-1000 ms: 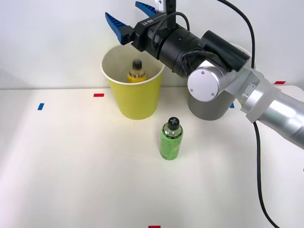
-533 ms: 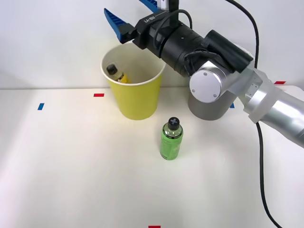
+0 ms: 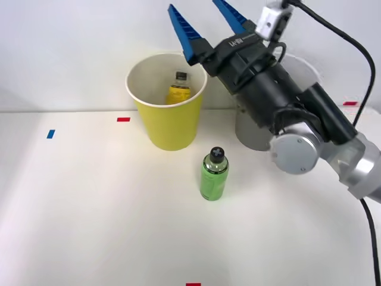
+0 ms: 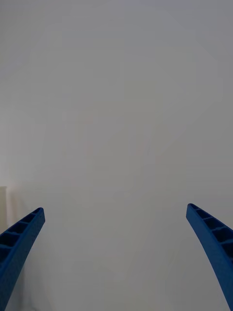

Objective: Put cans in the gray bin, plastic bottles in the light green bin

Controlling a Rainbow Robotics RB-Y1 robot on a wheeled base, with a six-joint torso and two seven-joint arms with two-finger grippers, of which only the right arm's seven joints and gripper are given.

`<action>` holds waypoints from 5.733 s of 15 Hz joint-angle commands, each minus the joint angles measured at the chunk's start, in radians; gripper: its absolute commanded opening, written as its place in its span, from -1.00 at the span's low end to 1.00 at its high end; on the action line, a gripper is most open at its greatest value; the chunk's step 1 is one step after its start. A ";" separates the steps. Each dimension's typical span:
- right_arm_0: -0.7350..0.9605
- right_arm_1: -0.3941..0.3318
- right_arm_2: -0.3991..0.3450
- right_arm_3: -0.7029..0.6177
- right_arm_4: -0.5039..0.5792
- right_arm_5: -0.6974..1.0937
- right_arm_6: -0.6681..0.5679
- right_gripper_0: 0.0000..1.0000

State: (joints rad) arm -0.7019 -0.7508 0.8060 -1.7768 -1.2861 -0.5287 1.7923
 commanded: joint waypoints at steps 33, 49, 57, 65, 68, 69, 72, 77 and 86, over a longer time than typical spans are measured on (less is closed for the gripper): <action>0.944 0.301 -0.366 -0.085 0.401 -0.140 0.226 1.00; 1.138 0.378 -0.487 -0.085 1.025 -0.024 -0.499 1.00; 1.222 0.413 -0.564 -0.085 1.441 -0.073 -0.903 1.00; 1.317 0.396 -0.584 -0.085 1.610 -0.145 -1.005 1.00; 1.346 0.378 -0.585 -0.085 1.608 -0.143 -1.005 1.00; 1.355 0.378 -0.590 -0.085 1.608 -0.143 -1.001 1.00; 1.368 0.376 -0.614 -0.085 1.611 -0.143 -0.995 1.00; 1.372 0.380 -0.630 -0.085 1.663 -0.143 -0.995 1.00; 1.449 0.416 -0.639 -0.085 1.668 -0.148 -0.996 1.00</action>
State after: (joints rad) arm 0.7311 -0.3473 0.1704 -1.8623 0.3847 -0.6749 0.7957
